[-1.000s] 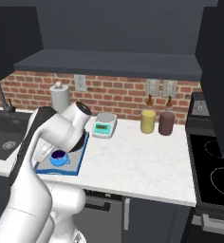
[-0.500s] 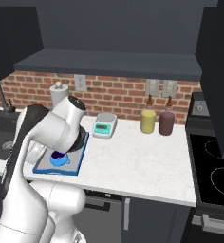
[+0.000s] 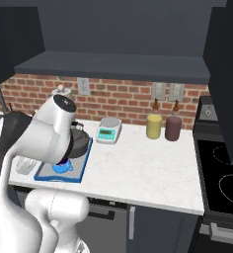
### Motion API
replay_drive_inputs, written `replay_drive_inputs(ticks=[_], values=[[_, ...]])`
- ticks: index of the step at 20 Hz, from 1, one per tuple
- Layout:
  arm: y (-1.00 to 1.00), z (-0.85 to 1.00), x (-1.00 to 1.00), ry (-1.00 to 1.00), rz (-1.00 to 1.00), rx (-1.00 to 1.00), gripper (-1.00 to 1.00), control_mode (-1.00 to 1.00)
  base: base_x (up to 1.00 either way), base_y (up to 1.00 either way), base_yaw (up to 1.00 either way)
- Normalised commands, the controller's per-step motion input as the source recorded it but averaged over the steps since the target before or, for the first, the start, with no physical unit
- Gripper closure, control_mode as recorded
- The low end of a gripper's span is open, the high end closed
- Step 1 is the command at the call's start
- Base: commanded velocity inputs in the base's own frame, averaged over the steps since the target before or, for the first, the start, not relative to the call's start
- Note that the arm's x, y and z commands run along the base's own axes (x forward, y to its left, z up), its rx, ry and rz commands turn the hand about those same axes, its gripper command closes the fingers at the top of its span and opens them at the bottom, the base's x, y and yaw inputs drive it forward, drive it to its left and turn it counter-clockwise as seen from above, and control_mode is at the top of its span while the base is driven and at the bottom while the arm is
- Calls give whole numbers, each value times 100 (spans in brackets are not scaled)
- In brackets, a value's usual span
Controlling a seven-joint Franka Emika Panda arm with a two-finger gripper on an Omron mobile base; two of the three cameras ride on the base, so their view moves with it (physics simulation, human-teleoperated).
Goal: Pick the kettle from the counter and place it on the tray. Then pick the mug from the cabinet and place it on the tray. Then close the cabinet doors.
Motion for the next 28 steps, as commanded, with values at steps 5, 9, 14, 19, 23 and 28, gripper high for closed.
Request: replay_drive_inputs(ticks=[5, 9, 14, 19, 23, 28], values=[[24, 34, -32, -30, 17, 10, -100, -100, 0, 0, 0], [44, 34, -26, -29, 5, 3, -100, -100, 0, 0, 0], [46, 35, -22, -27, 3, 6, -100, -100, 0, 0, 0], [45, 32, -11, -16, 5, 10, -100, -100, 0, 0, 0], [58, 29, 0, -3, 11, 3, -100, -100, 0, 0, 0], [61, 28, -5, -8, 16, 0, -100, -100, 0, 0, 0]])
